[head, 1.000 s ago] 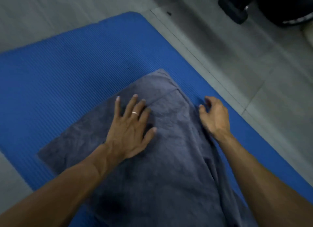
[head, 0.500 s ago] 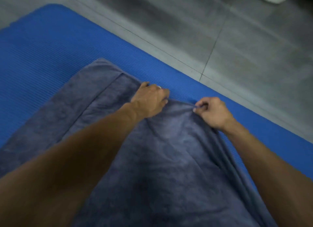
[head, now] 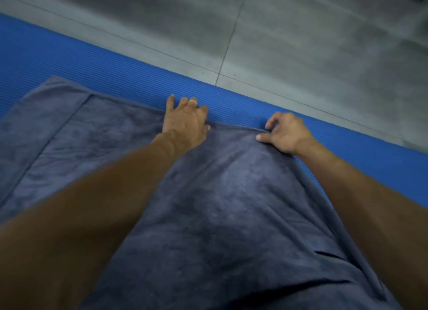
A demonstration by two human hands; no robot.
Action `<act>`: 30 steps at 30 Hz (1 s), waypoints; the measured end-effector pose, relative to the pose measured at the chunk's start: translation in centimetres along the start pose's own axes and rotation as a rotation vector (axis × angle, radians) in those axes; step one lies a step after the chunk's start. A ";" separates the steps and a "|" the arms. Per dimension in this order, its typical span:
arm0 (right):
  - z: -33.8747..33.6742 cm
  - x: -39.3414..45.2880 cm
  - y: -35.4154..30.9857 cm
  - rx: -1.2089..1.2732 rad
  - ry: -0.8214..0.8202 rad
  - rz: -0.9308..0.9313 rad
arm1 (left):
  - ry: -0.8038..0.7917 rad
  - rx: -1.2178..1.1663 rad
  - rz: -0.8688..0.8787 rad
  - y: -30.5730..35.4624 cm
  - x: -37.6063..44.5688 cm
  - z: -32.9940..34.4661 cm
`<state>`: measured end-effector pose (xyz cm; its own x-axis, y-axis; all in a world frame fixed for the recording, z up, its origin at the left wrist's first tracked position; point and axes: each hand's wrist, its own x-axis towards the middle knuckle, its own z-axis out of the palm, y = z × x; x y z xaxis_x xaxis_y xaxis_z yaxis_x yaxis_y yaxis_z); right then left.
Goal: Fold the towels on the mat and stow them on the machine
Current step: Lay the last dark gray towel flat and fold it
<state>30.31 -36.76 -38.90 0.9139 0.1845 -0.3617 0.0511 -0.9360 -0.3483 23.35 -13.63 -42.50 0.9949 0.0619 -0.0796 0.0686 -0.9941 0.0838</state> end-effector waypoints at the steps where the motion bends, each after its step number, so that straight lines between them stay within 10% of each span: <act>1: 0.1 -0.1 0.6 -0.065 -0.011 -0.004 | -0.009 0.033 -0.011 0.5 0.0 -0.2; 8: -3.7 -10.7 13.2 -0.347 -0.064 -0.120 | 0.067 -0.030 0.471 8.2 -1.6 -1.4; 17: -3.2 -22.9 26.3 -0.028 0.122 0.035 | -0.121 0.047 1.178 27.9 -7.1 -0.1; 23: -2.4 -24.0 28.4 0.208 -0.113 -0.189 | -0.371 -0.252 0.867 31.8 -7.2 0.2; 30: -7.3 -16.6 31.0 0.927 0.361 0.173 | -0.230 -0.555 0.342 35.3 -2.4 -1.0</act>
<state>19.63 -71.03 -37.40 0.9542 -0.1774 -0.2408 -0.2865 -0.3107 -0.9063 23.46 -48.80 -38.38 0.9305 -0.3288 -0.1617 -0.1579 -0.7580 0.6328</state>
